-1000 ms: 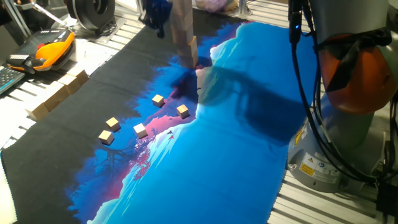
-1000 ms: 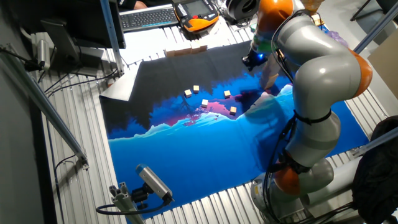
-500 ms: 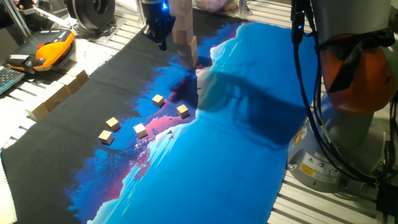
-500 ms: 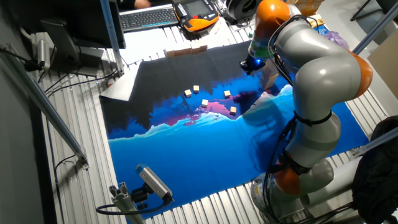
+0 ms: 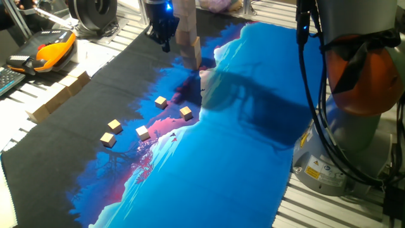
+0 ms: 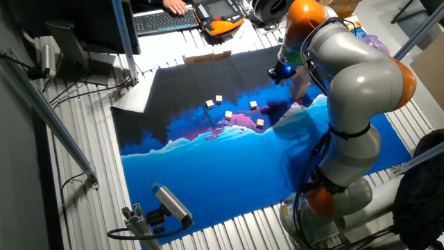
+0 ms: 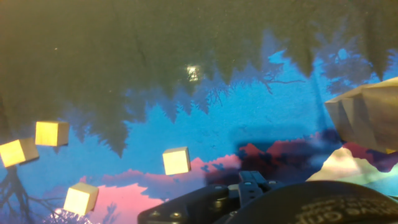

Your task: Stack the blocks in a vertical line of five

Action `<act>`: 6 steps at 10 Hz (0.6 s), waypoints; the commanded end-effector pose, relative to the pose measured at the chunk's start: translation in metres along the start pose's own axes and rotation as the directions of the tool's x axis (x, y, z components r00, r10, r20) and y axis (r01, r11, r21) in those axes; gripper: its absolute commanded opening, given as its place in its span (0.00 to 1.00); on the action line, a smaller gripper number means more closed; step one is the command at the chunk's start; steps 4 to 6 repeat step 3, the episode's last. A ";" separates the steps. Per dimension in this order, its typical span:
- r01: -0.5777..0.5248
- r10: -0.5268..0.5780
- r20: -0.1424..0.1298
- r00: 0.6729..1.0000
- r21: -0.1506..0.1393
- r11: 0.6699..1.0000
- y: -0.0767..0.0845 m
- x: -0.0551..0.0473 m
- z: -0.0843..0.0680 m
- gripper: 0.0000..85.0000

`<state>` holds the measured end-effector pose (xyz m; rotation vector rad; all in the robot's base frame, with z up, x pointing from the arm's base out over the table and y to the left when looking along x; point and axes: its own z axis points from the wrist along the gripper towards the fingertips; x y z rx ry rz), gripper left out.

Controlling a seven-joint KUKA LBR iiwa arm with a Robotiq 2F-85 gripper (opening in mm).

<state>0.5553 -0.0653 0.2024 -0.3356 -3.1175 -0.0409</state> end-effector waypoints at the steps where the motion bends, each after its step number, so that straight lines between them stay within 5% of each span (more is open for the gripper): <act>1: 0.003 -0.003 0.000 1.000 0.007 1.000 0.000 0.000 0.000 0.00; 6: 0.003 -0.003 -0.002 1.000 -0.001 1.000 0.000 0.001 0.001 0.00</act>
